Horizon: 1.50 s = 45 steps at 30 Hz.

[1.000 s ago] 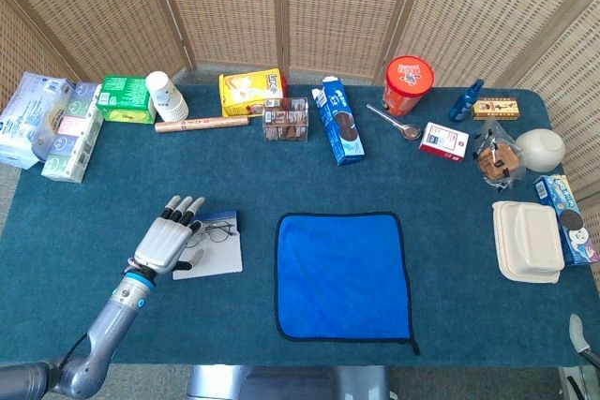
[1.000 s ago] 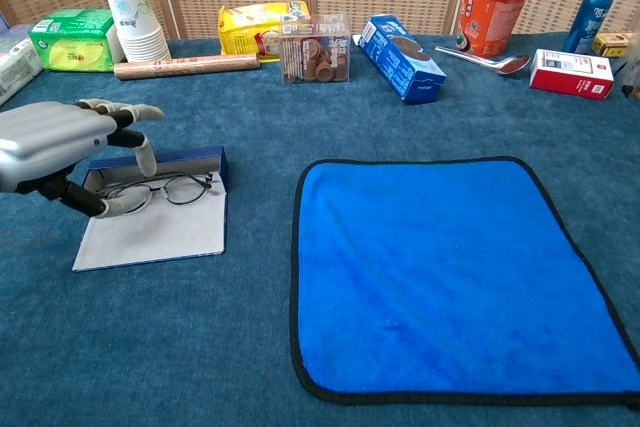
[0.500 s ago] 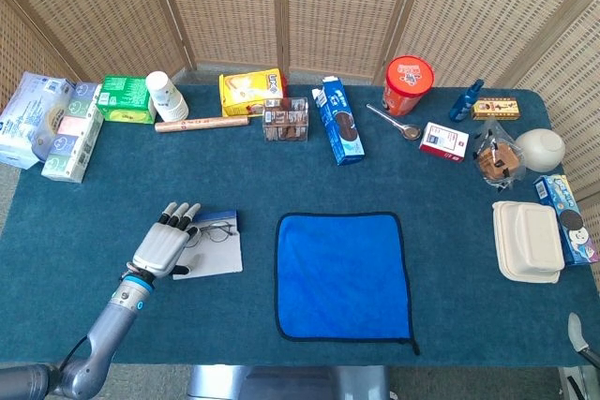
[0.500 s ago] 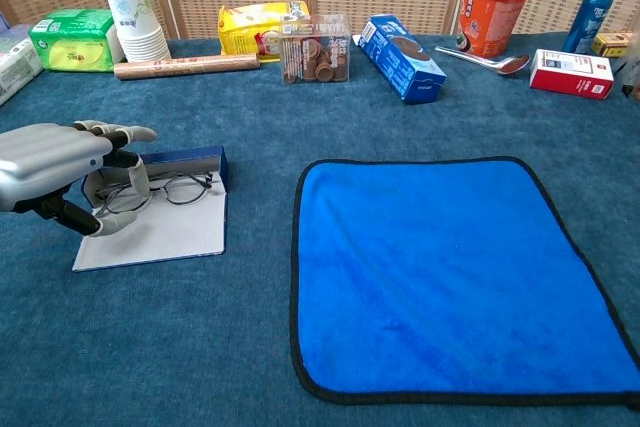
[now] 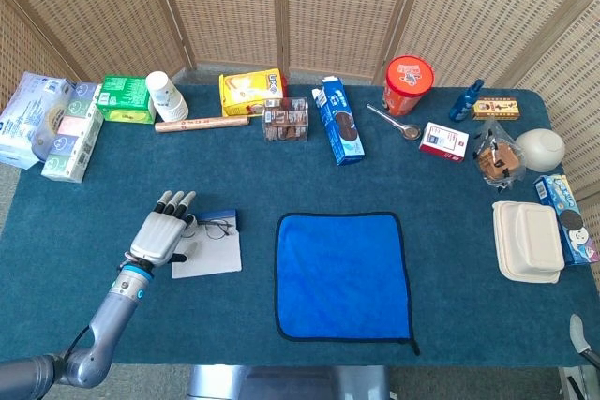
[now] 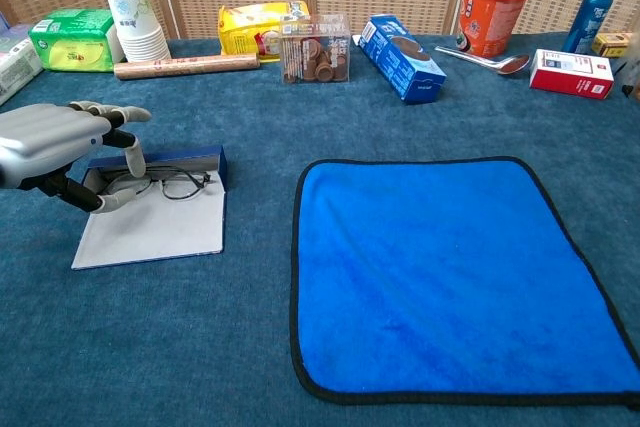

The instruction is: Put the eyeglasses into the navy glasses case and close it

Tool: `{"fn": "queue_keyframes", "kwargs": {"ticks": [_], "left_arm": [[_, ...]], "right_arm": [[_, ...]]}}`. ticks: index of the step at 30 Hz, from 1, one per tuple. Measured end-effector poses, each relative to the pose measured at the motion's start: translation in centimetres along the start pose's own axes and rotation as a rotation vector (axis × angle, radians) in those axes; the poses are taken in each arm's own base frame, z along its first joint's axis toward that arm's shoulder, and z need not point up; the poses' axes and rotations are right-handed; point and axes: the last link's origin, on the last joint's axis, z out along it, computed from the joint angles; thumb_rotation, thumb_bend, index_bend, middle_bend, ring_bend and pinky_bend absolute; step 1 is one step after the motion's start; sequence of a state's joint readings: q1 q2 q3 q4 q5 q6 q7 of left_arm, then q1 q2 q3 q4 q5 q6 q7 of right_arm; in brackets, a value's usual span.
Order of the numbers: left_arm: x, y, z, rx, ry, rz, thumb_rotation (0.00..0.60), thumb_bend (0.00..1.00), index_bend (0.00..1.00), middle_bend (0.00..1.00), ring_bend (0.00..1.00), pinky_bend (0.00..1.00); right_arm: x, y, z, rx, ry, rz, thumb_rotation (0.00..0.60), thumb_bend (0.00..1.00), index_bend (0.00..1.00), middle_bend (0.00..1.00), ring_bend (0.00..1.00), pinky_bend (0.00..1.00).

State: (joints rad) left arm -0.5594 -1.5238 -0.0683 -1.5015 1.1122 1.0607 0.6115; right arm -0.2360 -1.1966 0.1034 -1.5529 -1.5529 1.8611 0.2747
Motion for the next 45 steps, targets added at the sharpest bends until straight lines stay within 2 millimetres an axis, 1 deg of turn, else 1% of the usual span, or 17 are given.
{"fn": "queue_keyframes", "kwargs": {"ticks": [7, 16, 20, 24, 30, 34, 40, 45], "left_arm": [[0.1, 0.1, 0.0, 0.004, 0.013, -0.01, 0.381, 0.36, 0.33, 0.0, 0.0, 0.0], [-0.1, 1.4, -1.0, -0.064, -0.006, -0.03, 0.379, 0.36, 0.34, 0.0, 0.0, 0.0], [-0.2, 1.8, -1.0, -0.075, -0.01, -0.024, 0.378, 0.36, 0.34, 0.0, 0.0, 0.0], [-0.2, 2.1, -0.7, -0.078, -0.008, -0.008, 0.384, 0.36, 0.34, 0.0, 0.0, 0.0], [-0.2, 2.7, 0.6, -0.066, 0.005, -0.028, 0.375, 0.36, 0.33, 0.0, 0.0, 0.0], [-0.2, 3.3, 1.2, -0.069, 0.011, -0.031, 0.385, 0.36, 0.33, 0.0, 0.0, 0.0], [0.1, 3.4, 1.4, -0.063, 0.03, -0.033, 0.378, 0.36, 0.32, 0.0, 0.0, 0.0], [0.3, 3.4, 1.0, -0.066, 0.04, -0.03, 0.378, 0.36, 0.32, 0.0, 0.0, 0.0]], "right_arm": [[0.0, -0.1, 0.0, 0.002, 0.0, -0.003, 0.336, 0.36, 0.02, 0.12, 0.0, 0.11], [0.0, 0.0, 0.0, 0.0, -0.002, -0.003, 0.335, 0.37, 0.02, 0.12, 0.0, 0.11], [0.1, 0.1, 0.0, 0.0, 0.002, -0.001, 0.34, 0.36, 0.02, 0.12, 0.0, 0.11], [0.1, 0.2, -0.1, -0.006, 0.002, 0.0, 0.337, 0.36, 0.02, 0.12, 0.0, 0.11], [0.1, 0.3, -0.1, -0.005, 0.003, 0.001, 0.338, 0.36, 0.02, 0.12, 0.0, 0.11], [0.2, 0.3, -0.2, -0.005, 0.006, 0.001, 0.341, 0.36, 0.02, 0.12, 0.0, 0.11], [0.3, 0.5, -0.3, -0.009, 0.009, 0.001, 0.34, 0.36, 0.02, 0.12, 0.0, 0.11], [0.3, 0.5, -0.3, -0.008, 0.008, 0.002, 0.337, 0.36, 0.02, 0.12, 0.0, 0.11]]}}
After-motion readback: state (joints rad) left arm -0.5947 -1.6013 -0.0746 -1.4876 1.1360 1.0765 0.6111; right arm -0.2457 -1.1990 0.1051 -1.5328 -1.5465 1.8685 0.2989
